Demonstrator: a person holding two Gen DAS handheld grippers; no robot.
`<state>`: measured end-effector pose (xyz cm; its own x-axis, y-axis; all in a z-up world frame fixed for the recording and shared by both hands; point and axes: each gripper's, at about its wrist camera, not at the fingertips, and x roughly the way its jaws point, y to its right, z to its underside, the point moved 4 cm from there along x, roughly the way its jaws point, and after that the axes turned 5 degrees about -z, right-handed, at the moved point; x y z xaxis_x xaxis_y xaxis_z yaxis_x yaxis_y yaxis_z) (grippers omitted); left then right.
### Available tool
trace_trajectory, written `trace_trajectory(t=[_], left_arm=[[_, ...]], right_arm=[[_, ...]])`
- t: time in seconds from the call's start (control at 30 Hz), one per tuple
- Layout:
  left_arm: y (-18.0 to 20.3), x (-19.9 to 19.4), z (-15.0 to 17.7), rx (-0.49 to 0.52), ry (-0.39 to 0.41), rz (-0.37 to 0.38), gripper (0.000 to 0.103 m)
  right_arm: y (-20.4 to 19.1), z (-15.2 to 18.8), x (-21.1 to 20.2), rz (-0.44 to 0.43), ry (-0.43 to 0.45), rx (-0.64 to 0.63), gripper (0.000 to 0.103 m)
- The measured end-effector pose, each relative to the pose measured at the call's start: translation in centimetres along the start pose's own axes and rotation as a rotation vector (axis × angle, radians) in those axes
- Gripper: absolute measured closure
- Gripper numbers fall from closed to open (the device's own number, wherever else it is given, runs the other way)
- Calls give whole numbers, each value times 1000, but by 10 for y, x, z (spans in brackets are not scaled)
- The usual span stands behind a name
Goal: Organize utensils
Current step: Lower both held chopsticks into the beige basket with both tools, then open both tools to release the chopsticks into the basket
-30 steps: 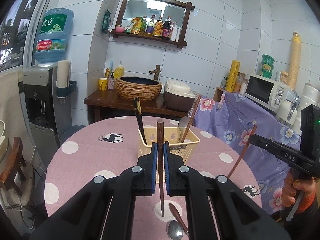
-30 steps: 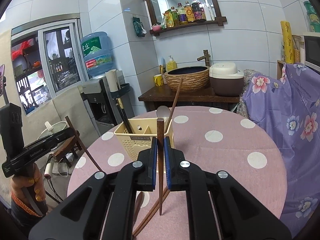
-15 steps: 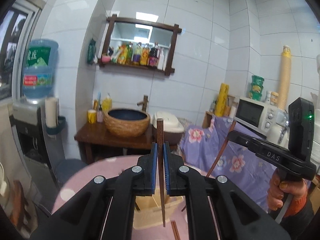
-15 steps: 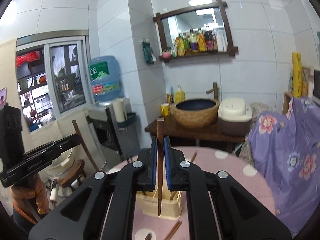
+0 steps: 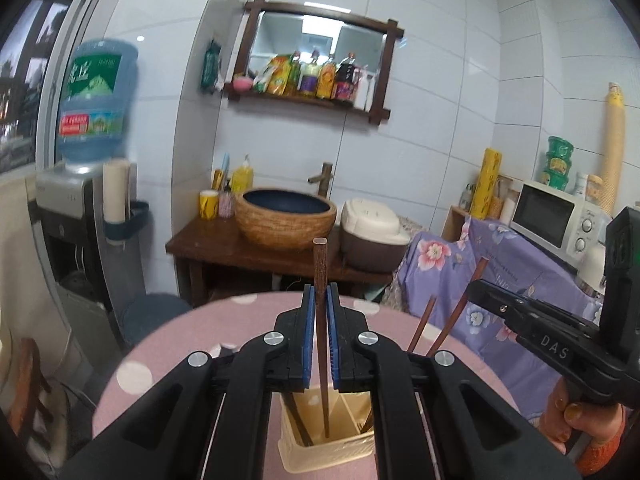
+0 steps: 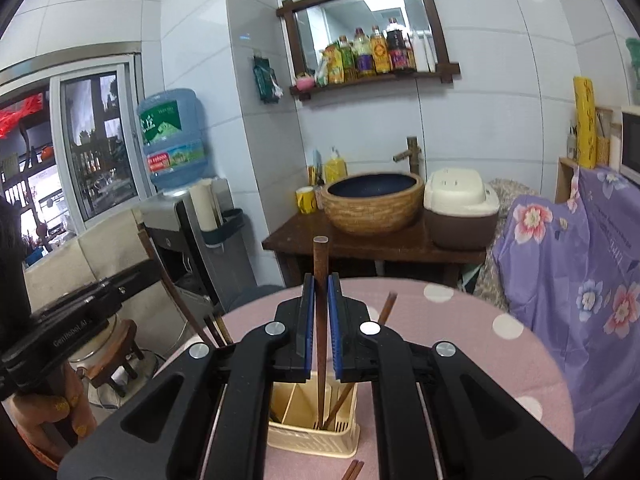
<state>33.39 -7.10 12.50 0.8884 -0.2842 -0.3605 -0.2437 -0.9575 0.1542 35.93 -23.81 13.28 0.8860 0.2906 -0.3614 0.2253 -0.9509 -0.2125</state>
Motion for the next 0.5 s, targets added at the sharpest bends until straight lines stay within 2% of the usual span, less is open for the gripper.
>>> trace_trajectory(t=[0.2, 0.4, 0.5], left_arm=[[-10, 20, 38, -38, -77, 7, 96], [-14, 25, 56, -47, -109, 1, 96], [-15, 24, 61, -44, -114, -5, 96]], right_arm=[[7, 35, 10, 23, -31, 6, 95], [18, 52, 17, 15, -53, 47, 98], [18, 56, 11, 19, -32, 38, 98]])
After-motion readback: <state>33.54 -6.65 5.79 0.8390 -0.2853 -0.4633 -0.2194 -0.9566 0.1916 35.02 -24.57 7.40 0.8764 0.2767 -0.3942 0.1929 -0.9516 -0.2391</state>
